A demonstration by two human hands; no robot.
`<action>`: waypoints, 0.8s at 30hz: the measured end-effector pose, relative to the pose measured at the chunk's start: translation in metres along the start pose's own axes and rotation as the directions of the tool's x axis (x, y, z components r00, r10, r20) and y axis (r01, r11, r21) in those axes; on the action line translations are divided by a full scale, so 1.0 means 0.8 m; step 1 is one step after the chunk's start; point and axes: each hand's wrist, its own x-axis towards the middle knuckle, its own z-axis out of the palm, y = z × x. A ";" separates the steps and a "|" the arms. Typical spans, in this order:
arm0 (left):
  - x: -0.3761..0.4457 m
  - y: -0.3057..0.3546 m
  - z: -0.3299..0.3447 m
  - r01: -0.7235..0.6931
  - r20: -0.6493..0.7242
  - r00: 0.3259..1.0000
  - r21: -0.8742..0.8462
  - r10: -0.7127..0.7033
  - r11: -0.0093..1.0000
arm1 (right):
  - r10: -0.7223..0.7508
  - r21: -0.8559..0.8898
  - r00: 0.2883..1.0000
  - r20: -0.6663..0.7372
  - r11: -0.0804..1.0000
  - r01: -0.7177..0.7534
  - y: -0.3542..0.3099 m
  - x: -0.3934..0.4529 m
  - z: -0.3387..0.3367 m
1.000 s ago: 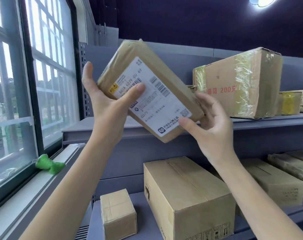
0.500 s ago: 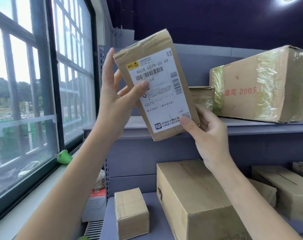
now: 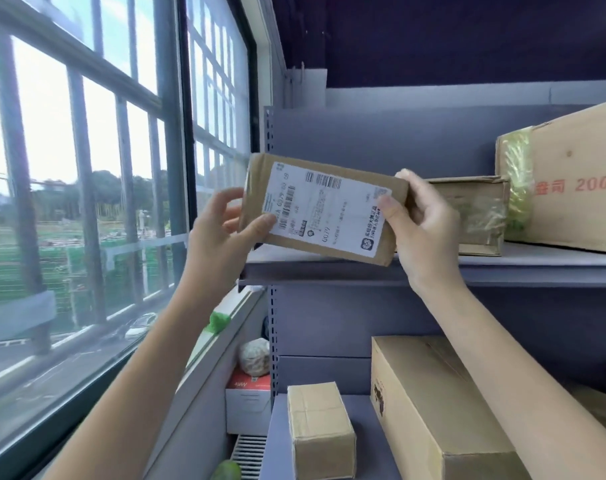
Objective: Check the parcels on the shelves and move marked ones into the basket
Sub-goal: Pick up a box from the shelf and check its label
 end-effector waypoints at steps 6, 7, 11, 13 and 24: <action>-0.003 -0.026 -0.004 0.063 0.021 0.997 0.261 -0.071 0.963 | -0.083 -0.366 0.986 0.144 0.921 0.131 0.013 -0.007 0.017; -0.001 -0.027 -0.003 0.049 0.019 0.998 0.275 -0.056 0.960 | -0.096 -0.405 0.982 0.162 0.901 0.155 0.015 -0.007 0.019; 0.017 -0.034 0.005 0.048 0.074 0.994 0.333 -0.077 0.942 | -0.048 -0.500 0.971 0.236 0.850 0.164 0.026 0.012 0.026; 0.028 -0.039 0.011 0.052 0.093 0.991 0.374 -0.093 0.926 | 0.007 -0.533 0.968 0.250 0.836 0.132 0.033 0.024 0.029; 0.055 -0.048 0.017 0.041 0.099 0.991 0.430 -0.092 0.902 | 0.088 -0.550 0.963 0.253 0.833 0.069 0.040 0.037 0.035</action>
